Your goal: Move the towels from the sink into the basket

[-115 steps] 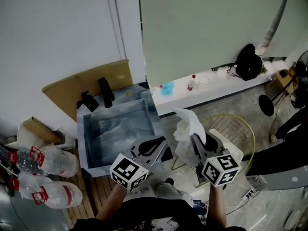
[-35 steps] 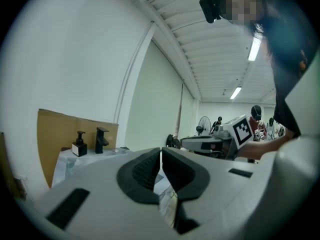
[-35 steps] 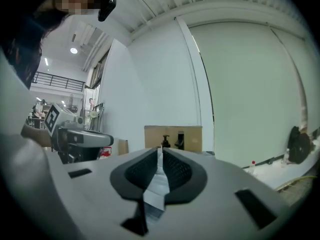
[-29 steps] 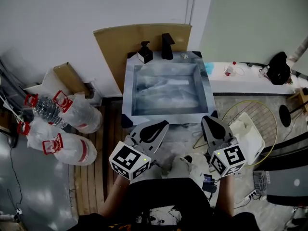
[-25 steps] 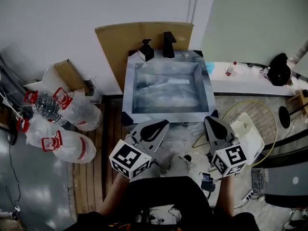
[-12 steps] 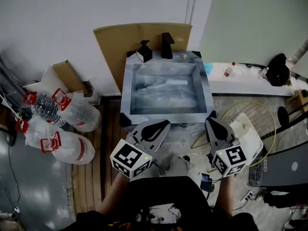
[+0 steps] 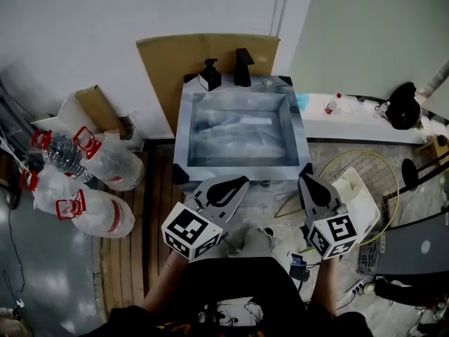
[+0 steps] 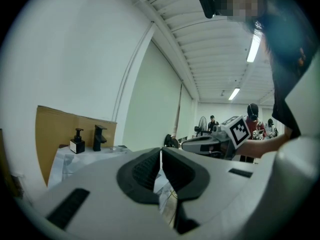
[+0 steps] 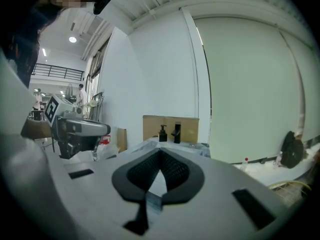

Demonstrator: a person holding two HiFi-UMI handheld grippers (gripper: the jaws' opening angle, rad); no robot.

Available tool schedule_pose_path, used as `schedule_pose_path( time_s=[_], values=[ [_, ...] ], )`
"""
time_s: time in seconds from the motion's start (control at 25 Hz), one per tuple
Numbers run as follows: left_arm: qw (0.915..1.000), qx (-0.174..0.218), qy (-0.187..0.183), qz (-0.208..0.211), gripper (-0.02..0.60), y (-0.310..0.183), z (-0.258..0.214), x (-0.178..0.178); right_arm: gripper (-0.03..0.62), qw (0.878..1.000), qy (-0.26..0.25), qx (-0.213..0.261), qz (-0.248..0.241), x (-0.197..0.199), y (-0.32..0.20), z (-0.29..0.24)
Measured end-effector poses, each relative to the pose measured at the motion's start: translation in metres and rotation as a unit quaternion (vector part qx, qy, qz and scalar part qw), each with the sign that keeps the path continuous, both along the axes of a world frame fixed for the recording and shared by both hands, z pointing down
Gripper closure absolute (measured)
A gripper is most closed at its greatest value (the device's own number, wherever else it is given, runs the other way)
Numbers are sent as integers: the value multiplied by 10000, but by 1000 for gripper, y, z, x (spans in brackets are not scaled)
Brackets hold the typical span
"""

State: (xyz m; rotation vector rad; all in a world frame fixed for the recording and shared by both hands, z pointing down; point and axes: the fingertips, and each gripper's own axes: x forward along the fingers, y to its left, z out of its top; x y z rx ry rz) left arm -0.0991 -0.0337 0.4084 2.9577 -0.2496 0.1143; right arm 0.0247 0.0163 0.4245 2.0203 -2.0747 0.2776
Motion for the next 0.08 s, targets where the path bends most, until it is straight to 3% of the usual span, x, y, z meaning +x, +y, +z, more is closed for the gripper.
schedule_pose_path(
  time_s=[0.08],
  values=[
    [10000, -10, -1, 3, 568, 0, 0, 0, 591, 10000, 3, -20, 33, 2, 1, 1]
  ],
)
